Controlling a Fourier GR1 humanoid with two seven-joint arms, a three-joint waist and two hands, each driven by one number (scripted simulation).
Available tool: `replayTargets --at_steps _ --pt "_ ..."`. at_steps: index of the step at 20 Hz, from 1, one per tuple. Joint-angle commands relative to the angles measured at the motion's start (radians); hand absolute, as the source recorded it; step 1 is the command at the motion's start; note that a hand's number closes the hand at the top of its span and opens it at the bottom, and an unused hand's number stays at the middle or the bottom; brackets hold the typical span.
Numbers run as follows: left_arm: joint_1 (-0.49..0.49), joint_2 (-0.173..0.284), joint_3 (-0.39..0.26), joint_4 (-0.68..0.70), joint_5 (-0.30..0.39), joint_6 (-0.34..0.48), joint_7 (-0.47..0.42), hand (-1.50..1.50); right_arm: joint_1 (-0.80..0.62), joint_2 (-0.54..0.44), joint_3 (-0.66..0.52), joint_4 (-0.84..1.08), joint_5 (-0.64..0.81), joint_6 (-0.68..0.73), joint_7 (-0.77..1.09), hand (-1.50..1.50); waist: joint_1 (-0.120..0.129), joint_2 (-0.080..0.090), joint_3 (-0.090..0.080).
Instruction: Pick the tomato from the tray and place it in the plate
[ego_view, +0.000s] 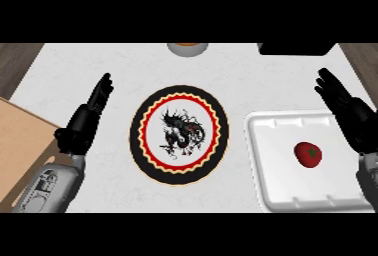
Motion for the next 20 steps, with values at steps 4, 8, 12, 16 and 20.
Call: replayTargets --at_steps 4,8,12,16,20 --pt "-0.060 0.029 0.037 -0.055 0.022 -0.011 0.048 0.00 -0.039 0.101 0.235 -0.144 -0.078 0.305 -0.173 1.50 0.049 0.003 0.027" --pt "-0.036 0.034 0.041 -0.051 0.037 -0.021 0.069 0.00 -0.136 -0.167 0.295 -0.220 0.360 0.269 -0.200 1.50 0.035 -0.033 0.013" --pt "-0.031 0.078 0.083 -0.141 0.084 -0.046 0.153 0.00 0.198 0.028 0.415 -0.091 0.414 0.104 -0.530 -1.50 0.010 0.007 0.028" --pt "-0.008 0.082 0.086 -0.190 0.083 -0.038 0.181 0.00 0.288 0.076 0.336 0.016 0.264 0.118 -0.784 -1.50 0.006 0.008 0.026" --pt "0.017 0.148 0.159 -0.227 0.132 -0.105 0.204 0.00 0.247 0.011 0.204 0.076 0.178 0.221 -0.944 -1.50 0.005 0.008 0.023"
